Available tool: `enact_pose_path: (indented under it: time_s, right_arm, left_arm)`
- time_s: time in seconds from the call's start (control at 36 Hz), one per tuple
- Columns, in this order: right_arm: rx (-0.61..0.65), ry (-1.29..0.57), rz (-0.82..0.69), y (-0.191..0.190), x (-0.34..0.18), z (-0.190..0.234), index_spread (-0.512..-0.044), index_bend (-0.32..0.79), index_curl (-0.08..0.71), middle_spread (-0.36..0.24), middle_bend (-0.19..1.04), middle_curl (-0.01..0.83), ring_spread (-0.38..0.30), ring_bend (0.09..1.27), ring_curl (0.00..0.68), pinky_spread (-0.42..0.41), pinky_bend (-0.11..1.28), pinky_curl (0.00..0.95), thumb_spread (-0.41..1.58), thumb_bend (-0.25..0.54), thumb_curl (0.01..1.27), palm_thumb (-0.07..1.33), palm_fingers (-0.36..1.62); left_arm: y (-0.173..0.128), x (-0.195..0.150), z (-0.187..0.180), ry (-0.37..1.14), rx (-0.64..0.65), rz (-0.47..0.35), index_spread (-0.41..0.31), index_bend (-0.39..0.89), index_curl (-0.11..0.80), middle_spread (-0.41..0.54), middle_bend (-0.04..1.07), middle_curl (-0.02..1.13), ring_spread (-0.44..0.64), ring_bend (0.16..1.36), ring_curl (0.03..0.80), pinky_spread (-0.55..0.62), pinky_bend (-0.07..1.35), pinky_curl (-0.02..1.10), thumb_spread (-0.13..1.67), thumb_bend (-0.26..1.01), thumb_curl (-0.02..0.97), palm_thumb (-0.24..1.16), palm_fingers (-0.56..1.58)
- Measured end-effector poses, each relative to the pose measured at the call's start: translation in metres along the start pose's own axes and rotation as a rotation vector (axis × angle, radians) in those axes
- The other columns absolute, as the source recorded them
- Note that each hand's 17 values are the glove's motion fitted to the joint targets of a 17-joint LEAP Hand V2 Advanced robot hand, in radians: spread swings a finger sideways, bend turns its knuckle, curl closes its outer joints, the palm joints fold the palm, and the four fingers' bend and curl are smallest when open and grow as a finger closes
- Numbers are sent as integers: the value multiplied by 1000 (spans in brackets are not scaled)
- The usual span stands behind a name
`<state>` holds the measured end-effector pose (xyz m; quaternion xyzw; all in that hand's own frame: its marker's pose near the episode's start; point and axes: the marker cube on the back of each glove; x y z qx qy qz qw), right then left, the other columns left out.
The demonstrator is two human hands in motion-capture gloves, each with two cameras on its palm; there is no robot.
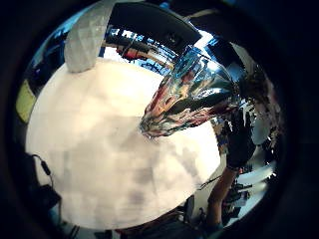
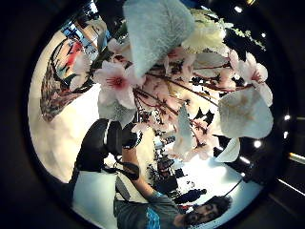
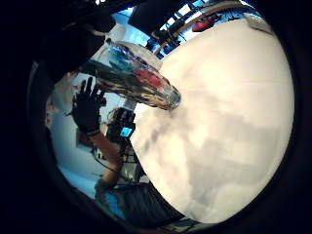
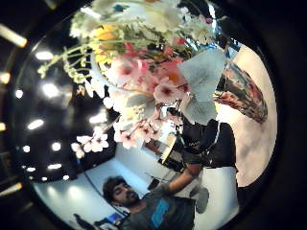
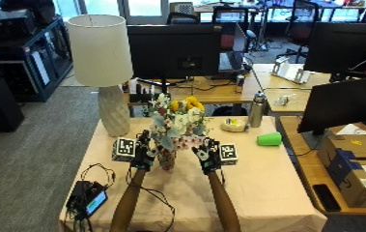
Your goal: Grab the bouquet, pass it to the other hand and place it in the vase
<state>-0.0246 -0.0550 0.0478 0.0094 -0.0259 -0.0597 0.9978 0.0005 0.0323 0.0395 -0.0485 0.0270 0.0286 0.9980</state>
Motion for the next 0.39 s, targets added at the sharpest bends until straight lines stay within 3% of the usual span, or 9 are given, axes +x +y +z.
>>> enact_pose_path:
  time_s: [0.14, 0.25, 0.39]
  right_arm:
    - [8, 6, -29, 2, 0, -10, -323, 145, 245, -60, 228, 356, 55, 243, 291, 251, 491, 336, 952, 155, 498, 907, 480]
    - [43, 115, 84, 5, 14, -19, -326, 141, 253, -60, 223, 362, 57, 238, 295, 252, 487, 337, 959, 126, 512, 903, 481]
    - [21, -17, -23, 6, -5, -15, -326, 139, 262, -60, 216, 369, 58, 232, 299, 253, 482, 339, 968, 94, 528, 901, 483]
  left_arm:
    - [1, 4, 2, 2, -10, -8, 88, 117, 153, 170, 290, 320, 308, 717, 278, 501, 400, 284, 977, -25, 337, 570, 158]
    - [4, 8, 3, -19, -13, -14, 84, 116, 161, 171, 286, 325, 308, 720, 280, 501, 399, 290, 978, -27, 345, 567, 154]
    - [7, 17, 3, -18, -9, -32, 82, 119, 170, 172, 280, 330, 310, 720, 281, 502, 402, 298, 979, -27, 353, 565, 147]
